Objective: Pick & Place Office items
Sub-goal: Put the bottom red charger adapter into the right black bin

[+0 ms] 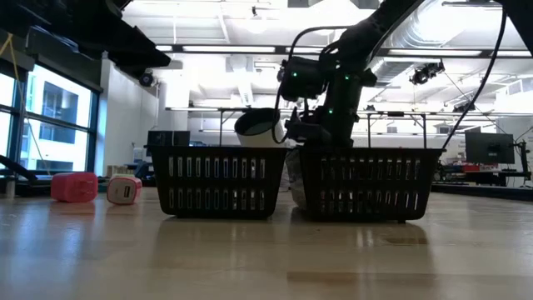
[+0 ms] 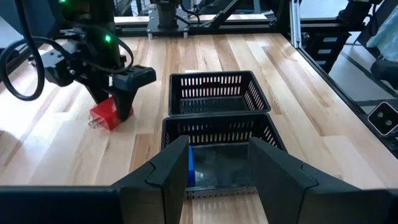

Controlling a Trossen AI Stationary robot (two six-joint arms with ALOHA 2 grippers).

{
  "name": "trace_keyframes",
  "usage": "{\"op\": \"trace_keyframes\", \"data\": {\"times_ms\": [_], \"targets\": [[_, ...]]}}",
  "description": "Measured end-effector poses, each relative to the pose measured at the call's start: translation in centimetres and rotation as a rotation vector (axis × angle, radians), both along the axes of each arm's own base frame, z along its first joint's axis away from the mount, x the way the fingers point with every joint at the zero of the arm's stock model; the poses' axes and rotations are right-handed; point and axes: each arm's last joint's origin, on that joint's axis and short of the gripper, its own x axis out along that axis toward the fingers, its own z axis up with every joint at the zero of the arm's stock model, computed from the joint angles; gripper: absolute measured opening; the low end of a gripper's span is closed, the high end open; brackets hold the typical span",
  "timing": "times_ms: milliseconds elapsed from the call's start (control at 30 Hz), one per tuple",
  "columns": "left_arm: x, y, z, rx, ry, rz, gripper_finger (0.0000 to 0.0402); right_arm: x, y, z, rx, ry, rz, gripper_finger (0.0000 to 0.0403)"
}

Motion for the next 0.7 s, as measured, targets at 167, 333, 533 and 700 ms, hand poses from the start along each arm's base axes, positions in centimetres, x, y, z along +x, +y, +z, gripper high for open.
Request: {"op": "trace_keyframes", "data": {"times_ms": [167, 333, 533, 700], "targets": [[0.0, 0.0, -0.1, -0.005, 0.01, 0.002, 0.0159, 0.0, 0.0, 0.1, 0.002, 0.008, 0.033, 0.0198], [0.0, 0.0, -0.1, -0.022, 0.015, 0.008, 0.0159, 0.0, 0.0, 0.1, -0.006, 0.009, 0.062, 0.0198], [-0.1, 0.0, -0.2, -0.039, 0.022, 0.013, 0.0159, 0.0, 0.1, 1.2, -0.047, -0.03, 0.092, 0.0198], [0.0, 0.0, -0.2, -0.044, 0.022, 0.016, 0.0159, -0.4, 0.3, 5.0, -0.12, -0.143, 0.096, 0.0198]]}}
